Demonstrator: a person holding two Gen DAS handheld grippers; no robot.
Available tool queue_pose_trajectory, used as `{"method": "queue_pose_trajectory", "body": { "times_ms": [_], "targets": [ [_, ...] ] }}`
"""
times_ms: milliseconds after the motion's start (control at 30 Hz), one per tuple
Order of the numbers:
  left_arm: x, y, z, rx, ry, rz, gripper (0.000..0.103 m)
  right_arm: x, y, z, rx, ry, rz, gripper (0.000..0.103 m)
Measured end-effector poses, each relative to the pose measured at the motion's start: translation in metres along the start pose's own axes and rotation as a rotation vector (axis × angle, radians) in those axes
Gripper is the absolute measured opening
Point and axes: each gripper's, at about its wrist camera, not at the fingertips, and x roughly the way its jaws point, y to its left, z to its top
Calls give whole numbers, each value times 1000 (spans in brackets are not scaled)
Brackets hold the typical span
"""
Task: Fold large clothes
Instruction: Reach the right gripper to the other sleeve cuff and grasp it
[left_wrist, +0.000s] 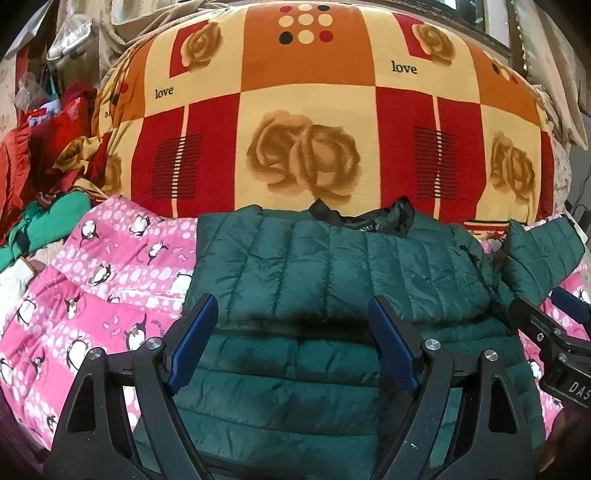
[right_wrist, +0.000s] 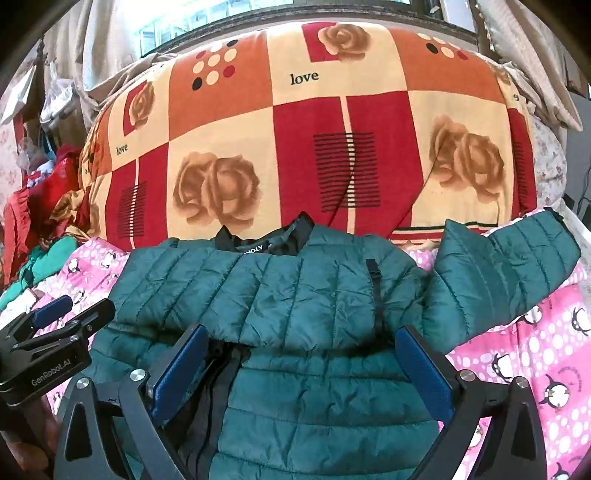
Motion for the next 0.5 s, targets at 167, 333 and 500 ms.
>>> {"method": "queue_pose_trajectory", "body": {
  "times_ms": [167,333,500],
  "targets": [
    [0,-4,0,9,3,5,84,-1,-7,-2,20,0,12,102],
    [3,-2,-2,-39,15,-50,84,3,-17,-5,27,15,-7,102],
    [12,-10,-2,-47,54,-88,84,8,-33,-10,32,29,-38,102]
  ]
}}
